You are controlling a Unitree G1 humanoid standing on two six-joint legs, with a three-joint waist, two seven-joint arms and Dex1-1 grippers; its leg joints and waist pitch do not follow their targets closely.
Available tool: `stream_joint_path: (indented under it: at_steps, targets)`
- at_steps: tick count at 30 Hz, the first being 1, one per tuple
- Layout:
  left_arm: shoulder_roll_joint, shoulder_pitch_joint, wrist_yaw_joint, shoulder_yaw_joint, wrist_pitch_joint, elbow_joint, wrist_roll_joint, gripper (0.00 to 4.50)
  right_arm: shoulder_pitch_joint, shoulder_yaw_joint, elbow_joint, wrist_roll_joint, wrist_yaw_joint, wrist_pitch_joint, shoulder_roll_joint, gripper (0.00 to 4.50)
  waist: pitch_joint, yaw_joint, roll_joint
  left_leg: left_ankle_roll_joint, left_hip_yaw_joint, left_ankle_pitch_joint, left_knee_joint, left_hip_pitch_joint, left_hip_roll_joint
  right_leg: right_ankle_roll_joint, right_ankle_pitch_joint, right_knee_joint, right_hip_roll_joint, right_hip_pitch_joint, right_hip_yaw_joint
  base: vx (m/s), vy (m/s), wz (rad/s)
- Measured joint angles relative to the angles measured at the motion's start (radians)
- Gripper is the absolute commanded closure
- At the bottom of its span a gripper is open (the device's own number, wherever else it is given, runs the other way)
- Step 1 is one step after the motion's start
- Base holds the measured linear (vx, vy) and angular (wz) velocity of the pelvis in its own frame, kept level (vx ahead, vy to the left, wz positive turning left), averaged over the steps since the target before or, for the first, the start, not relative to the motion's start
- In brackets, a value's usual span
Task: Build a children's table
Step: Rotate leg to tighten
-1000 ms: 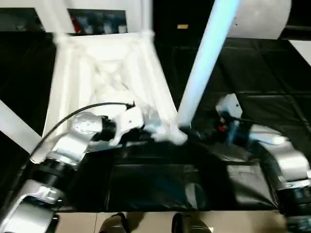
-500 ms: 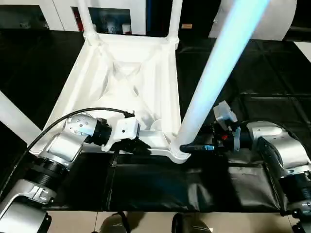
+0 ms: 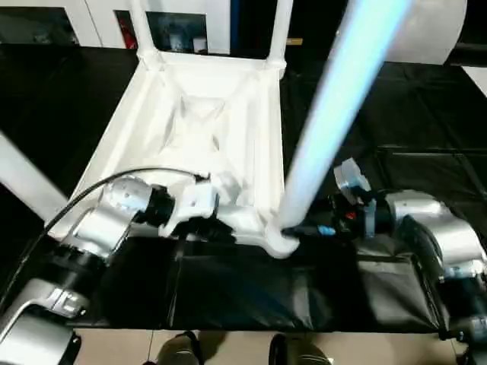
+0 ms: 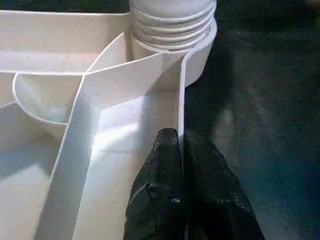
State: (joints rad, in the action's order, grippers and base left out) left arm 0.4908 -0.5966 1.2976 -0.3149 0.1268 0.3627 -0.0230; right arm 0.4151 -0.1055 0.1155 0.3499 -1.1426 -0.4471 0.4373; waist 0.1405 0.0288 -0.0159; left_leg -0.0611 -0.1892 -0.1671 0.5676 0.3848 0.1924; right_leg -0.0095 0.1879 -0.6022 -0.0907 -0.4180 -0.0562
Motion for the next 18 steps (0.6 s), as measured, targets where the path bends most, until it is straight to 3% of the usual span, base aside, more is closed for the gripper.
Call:
stream_joint_path:
  at_steps: [5, 9, 11, 13, 15, 18]
  targets:
    - [-0.099, -0.023, -0.207, 0.041, 0.182, -0.017, 0.060, 4.50, -0.018, 0.101, -0.093, -0.092, 0.417, -0.125, -0.210, 2.49, 0.002, -0.040, 0.001, -0.003, -0.003, 0.002, -0.001, -0.002, -0.001, 0.000, -0.002, 0.001, 0.001, -0.002, 0.004, 0.000, 0.000, 0.00]
    - [-0.207, -0.036, -0.379, 0.058, 0.287, -0.037, 0.097, 4.50, -0.001, 0.147, -0.118, -0.183, 0.749, -0.141, -0.390, 2.49, 0.002, -0.060, 0.002, -0.003, -0.005, 0.002, -0.005, -0.002, -0.001, 0.005, -0.001, 0.002, 0.004, -0.008, 0.010, 0.000, 0.000, 0.00]
    - [-0.250, -0.037, -0.442, 0.067, 0.311, -0.039, 0.109, 4.50, 0.006, 0.154, -0.118, -0.207, 0.836, -0.132, -0.427, 2.49, 0.002, -0.062, 0.002, -0.003, -0.006, 0.002, -0.005, 0.000, -0.001, 0.005, -0.002, 0.003, 0.005, -0.011, 0.012, 0.000, 0.000, 0.00]
    - [-0.271, -0.037, -0.468, 0.067, 0.325, -0.046, 0.113, 4.50, 0.006, 0.156, -0.119, -0.212, 0.872, -0.124, -0.436, 1.80, 0.002, -0.065, 0.002, -0.003, -0.007, 0.002, -0.008, 0.000, -0.001, 0.005, -0.008, 0.006, 0.006, -0.012, 0.015, 0.000, 0.000, 0.00]
    - [-0.274, -0.035, -0.474, 0.065, 0.336, -0.064, 0.115, 4.50, 0.004, 0.167, -0.132, -0.212, 0.882, -0.126, -0.456, 1.78, 0.003, -0.068, 0.002, -0.003, -0.008, 0.002, -0.011, 0.002, -0.001, 0.004, -0.009, 0.008, 0.006, -0.016, 0.016, 0.000, 0.000, 0.00]
    - [-0.273, -0.023, -0.473, 0.061, 0.336, -0.090, 0.116, 4.50, -0.010, 0.167, -0.160, -0.210, 0.866, -0.135, -0.446, 1.37, 0.004, -0.068, 0.004, -0.003, -0.009, 0.001, -0.013, 0.003, -0.001, 0.004, -0.010, 0.010, 0.007, -0.017, 0.016, 0.000, 0.000, 0.00]
